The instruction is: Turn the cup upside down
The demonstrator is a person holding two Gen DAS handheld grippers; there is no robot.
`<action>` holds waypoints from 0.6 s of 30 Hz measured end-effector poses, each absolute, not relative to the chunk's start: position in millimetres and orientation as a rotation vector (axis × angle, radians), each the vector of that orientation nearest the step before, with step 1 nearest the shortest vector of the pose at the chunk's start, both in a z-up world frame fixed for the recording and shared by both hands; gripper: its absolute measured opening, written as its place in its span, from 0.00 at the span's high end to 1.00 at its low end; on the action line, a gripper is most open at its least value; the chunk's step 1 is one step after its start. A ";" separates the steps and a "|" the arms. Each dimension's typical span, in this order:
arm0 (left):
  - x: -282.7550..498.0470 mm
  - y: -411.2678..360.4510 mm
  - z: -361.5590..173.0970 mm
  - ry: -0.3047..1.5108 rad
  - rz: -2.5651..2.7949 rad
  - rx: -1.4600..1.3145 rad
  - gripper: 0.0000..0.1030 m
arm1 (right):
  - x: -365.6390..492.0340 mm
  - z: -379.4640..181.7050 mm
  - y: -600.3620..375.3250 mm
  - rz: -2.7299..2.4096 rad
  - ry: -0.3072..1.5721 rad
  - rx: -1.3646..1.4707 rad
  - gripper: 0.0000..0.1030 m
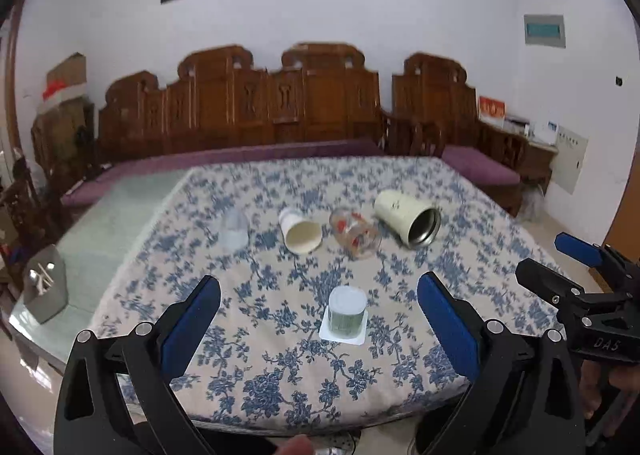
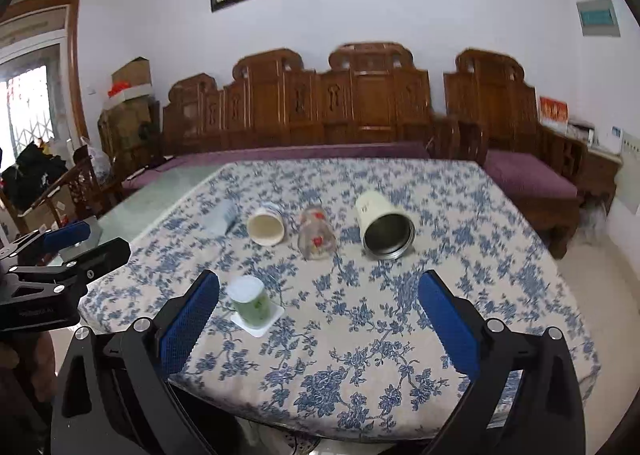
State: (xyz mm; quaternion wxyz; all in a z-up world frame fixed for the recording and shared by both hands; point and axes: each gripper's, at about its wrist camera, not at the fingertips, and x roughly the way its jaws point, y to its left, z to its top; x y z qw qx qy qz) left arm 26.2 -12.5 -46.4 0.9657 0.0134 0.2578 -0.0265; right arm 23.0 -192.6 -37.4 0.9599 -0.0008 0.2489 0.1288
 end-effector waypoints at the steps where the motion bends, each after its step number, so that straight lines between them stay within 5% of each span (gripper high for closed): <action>1: 19.1 -12.0 -41.9 0.507 -0.047 0.026 0.08 | 18.5 -33.8 -191.9 0.258 0.495 -0.008 0.03; 18: -13.0 -8.6 -23.7 0.467 -0.022 0.008 0.08 | -9.2 -15.6 -189.6 0.242 0.440 -0.009 0.03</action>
